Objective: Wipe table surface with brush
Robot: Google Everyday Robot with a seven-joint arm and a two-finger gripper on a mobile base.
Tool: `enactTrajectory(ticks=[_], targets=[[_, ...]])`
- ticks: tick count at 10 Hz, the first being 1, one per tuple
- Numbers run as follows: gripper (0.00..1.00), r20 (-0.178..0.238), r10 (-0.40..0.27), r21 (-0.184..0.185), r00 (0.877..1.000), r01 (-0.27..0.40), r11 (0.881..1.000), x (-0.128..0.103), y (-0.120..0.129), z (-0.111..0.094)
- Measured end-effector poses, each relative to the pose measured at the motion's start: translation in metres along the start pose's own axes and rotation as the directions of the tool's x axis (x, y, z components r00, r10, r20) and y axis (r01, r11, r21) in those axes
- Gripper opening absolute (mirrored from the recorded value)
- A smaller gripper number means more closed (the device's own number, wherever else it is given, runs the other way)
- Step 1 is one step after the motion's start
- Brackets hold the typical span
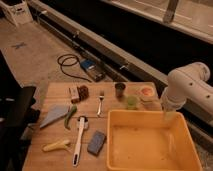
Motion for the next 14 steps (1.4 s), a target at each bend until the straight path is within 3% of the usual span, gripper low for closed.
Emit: enactTrajectory(ticks=[3, 4, 6, 9, 12, 14], targets=[[0.65, 0.000, -0.011, 0.004, 1.000, 0.011, 1.000, 0.001, -0.001, -0.002], [0.65, -0.015, -0.046, 0.012, 0.999, 0.046, 0.999, 0.000, 0.001, -0.008], [0.65, -0.022, -0.187, 0.022, 0.982, 0.188, 0.982, -0.018, 0.000, -0.019], [0.65, 0.016, -0.403, 0.018, 0.915, 0.402, 0.915, -0.083, 0.007, -0.031], [0.65, 0.081, -0.574, 0.025, 0.815, 0.574, 0.819, -0.153, 0.024, -0.039], [0.65, 0.076, -0.578, 0.025, 0.813, 0.578, 0.816, -0.153, 0.024, -0.039]])
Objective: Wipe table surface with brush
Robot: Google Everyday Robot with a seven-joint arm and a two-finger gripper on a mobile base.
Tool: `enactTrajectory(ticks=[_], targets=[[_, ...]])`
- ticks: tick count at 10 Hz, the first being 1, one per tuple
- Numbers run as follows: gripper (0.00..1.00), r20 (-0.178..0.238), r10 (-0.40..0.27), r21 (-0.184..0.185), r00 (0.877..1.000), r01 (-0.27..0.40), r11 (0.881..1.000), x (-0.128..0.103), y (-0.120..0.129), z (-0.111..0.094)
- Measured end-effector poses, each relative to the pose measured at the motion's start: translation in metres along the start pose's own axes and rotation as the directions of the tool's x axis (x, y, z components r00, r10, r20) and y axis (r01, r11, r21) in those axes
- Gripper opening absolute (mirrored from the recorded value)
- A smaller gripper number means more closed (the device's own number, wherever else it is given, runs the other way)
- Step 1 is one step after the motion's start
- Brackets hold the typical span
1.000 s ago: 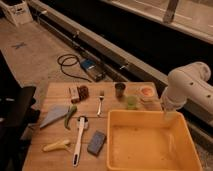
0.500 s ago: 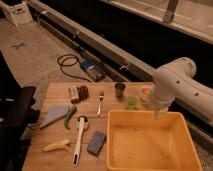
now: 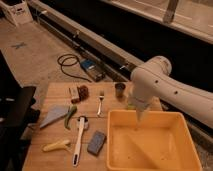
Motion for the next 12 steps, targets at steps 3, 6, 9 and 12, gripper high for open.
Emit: enactTrajectory(ticks=[3, 6, 9, 12], targets=[[0.65, -0.008, -0.004, 0.015, 1.000, 0.004, 1.000, 0.001, -0.001, -0.004], [0.65, -0.007, -0.085, 0.066, 0.996, 0.086, 0.994, -0.001, -0.024, -0.028], [0.65, 0.018, -0.204, 0.053, 0.979, 0.203, 0.978, -0.042, -0.067, -0.024], [0.65, 0.054, -0.300, 0.020, 0.953, 0.299, 0.954, -0.090, -0.103, 0.022]])
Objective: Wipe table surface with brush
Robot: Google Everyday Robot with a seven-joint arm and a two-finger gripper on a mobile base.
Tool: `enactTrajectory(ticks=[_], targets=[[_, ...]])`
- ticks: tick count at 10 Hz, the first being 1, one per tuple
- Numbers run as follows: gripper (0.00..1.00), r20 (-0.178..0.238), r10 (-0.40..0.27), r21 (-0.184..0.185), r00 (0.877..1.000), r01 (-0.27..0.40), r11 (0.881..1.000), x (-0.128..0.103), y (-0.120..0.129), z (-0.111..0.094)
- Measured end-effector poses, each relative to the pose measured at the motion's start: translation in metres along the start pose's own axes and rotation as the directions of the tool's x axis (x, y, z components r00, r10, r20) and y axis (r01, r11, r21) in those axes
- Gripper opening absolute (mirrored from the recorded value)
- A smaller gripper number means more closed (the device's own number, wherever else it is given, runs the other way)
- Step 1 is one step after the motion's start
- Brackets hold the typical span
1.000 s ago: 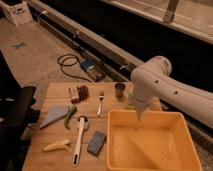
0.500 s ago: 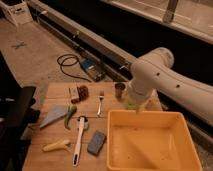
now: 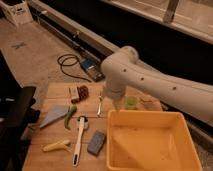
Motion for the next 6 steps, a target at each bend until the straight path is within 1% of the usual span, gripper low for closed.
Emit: enactTrajectory(ticks=[1, 2, 3, 4, 6], targets=[[0.65, 0.007, -0.031, -0.011, 1.000, 0.031, 0.999, -0.015, -0.017, 0.022], [0.65, 0.003, -0.057, -0.020, 0.998, 0.057, 0.998, -0.028, -0.029, 0.043], [0.65, 0.001, -0.070, -0.023, 0.998, 0.070, 0.997, -0.035, -0.034, 0.054], [0.65, -0.001, -0.079, -0.027, 0.997, 0.079, 0.997, -0.039, -0.037, 0.061], [0.65, -0.004, -0.076, -0.026, 0.997, 0.076, 0.997, -0.037, -0.036, 0.061]])
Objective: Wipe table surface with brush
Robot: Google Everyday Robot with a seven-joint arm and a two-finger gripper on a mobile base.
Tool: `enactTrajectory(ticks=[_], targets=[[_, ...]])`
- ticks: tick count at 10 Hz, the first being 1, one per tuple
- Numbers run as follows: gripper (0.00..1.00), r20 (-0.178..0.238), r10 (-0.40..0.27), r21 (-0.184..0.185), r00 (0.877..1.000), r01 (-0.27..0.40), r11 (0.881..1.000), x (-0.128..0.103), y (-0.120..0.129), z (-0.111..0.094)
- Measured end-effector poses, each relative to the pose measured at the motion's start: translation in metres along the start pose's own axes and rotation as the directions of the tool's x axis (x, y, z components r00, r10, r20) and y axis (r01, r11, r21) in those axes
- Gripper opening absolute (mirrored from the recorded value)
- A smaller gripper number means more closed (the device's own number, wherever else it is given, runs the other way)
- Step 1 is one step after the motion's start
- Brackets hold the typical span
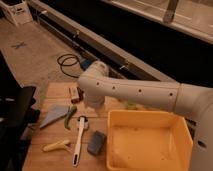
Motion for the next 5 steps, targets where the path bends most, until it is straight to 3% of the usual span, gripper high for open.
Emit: enactTrajectory(ticks=[3, 5], targets=[[0.65, 0.006, -0.013, 0.006, 1.000, 0.013, 1.000, -0.002, -0.001, 0.001], [0.65, 0.043, -0.070, 0.033, 0.997, 0.069, 0.997, -0.014, -0.014, 0.014]])
